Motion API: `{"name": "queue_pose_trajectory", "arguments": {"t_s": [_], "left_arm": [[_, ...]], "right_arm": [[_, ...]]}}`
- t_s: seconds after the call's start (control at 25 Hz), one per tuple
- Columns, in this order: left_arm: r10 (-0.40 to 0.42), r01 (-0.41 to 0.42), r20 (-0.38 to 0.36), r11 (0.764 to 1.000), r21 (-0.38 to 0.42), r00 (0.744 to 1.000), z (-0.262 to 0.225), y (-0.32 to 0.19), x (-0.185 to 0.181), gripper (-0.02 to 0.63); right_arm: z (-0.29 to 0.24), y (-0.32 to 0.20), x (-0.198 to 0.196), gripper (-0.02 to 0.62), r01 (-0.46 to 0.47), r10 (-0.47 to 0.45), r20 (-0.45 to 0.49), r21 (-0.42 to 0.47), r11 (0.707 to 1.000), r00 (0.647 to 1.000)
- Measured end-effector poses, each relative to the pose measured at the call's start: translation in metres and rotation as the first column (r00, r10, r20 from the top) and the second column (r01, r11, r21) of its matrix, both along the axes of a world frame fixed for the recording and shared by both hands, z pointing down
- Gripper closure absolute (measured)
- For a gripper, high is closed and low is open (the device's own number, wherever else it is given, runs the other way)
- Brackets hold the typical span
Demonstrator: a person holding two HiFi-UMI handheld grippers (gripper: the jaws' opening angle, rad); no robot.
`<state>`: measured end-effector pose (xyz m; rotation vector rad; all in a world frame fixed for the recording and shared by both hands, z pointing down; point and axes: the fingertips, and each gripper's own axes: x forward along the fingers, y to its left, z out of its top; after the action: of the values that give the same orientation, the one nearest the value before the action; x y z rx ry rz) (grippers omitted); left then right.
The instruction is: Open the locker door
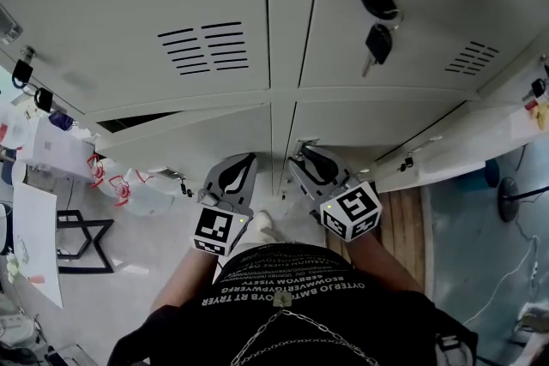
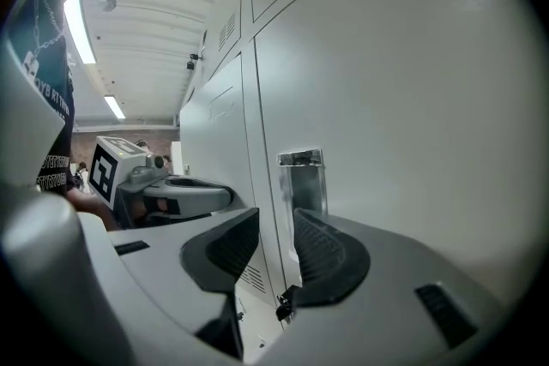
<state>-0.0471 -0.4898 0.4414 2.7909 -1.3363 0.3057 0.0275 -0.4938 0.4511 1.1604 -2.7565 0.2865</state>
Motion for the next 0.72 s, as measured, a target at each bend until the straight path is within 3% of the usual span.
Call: {"name": "queue_pose_trajectory", "arguments": {"t_s": [0.4,0.72], "left_arm": [[-0.022,0.022,0.0,1.0,-0.005,1.0,0.003,0.006,-0.005,0.612],[-0.003,0.003,-0.006,1.0,0.009,1.0,-0.002,0.035,0.019,0.612]], "right_arm": [[0.001,0.026,0.006,0.511,0.013,-0.013,0.002,-0.018,1.0,1.0],[0.0,0.062,0.017,0.516,0.046,-0.046,0.024,-0.019,0.999,0.999]]}}
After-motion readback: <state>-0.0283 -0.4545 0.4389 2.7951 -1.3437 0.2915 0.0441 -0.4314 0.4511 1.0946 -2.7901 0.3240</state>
